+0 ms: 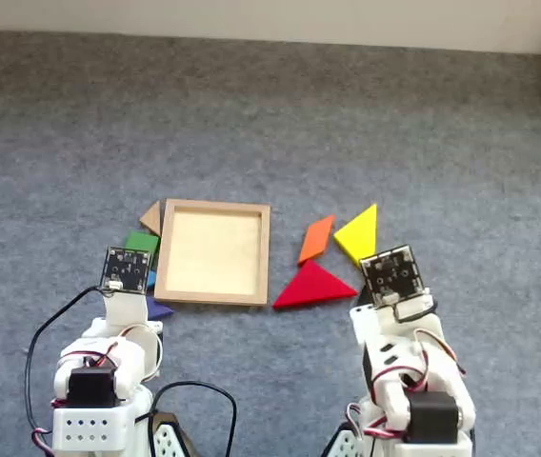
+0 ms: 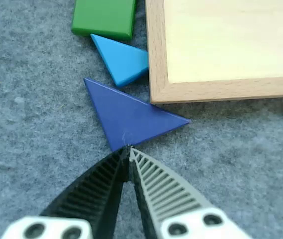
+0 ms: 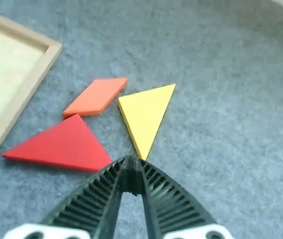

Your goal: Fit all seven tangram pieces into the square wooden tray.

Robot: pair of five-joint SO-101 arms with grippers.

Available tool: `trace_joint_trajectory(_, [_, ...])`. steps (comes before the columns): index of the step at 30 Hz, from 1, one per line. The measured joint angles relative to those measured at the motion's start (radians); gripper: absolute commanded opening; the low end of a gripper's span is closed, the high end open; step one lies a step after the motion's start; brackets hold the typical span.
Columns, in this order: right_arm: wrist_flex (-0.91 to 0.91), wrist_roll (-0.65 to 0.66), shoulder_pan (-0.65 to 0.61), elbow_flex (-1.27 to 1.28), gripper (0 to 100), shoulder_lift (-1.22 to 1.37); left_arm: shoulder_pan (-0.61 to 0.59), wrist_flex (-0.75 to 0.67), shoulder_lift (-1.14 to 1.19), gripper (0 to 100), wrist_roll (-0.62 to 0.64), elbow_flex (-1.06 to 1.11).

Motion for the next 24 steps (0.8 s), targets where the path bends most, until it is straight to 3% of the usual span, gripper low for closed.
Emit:
trace_joint_trajectory(4, [-0.003,0.000,0.000,-0.100,0.9,0.087,0.000,0.000,0.000,1,0.000,0.000])
trace_joint_trajectory(11, [-0.006,-0.003,0.000,-0.328,1.0,0.466,0.000,0.000,0.000,1,0.000,0.000])
trace_joint_trajectory(20, [-0.008,-0.130,-0.014,-0.578,1.2,0.910,0.000,0.000,0.000,1,0.000,0.000])
trace_joint_trajectory(24, [-0.009,-0.184,-0.064,-0.663,11.5,1.085,0.000,0.000,0.000,1,0.000,0.000])
